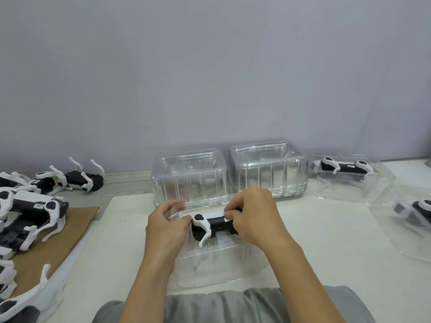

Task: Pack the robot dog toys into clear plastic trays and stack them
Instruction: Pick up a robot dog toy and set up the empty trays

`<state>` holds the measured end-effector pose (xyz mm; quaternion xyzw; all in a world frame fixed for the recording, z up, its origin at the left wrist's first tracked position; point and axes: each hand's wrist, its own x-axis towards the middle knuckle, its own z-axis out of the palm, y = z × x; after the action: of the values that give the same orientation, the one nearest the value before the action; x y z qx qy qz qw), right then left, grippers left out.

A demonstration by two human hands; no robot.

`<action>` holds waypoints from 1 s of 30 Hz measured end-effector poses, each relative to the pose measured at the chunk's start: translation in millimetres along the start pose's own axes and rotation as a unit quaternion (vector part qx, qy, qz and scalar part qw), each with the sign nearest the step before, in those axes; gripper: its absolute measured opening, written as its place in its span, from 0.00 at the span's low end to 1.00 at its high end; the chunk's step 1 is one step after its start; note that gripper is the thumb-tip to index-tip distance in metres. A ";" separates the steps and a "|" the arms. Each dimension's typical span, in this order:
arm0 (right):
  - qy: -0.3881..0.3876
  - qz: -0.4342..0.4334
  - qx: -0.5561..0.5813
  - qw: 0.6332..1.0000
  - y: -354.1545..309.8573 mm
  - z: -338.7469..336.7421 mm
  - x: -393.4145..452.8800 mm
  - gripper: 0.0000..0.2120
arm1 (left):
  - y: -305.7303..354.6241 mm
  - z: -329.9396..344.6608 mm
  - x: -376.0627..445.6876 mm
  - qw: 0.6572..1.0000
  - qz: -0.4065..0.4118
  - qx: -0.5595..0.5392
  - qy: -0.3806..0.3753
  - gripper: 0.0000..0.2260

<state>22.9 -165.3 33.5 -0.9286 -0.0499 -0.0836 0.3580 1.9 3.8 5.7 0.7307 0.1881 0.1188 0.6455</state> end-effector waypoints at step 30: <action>-0.035 0.002 0.053 0.998 0.2 -22.9 -2.7 0.18 | 21.4 6.8 -12.7 0.988 -0.062 -0.061 -0.127 0.12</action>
<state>17.6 -181.0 49.5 -0.9108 -0.0651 -0.0473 0.4049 -4.1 -9.7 26.8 0.6860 0.1417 -0.0041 0.7136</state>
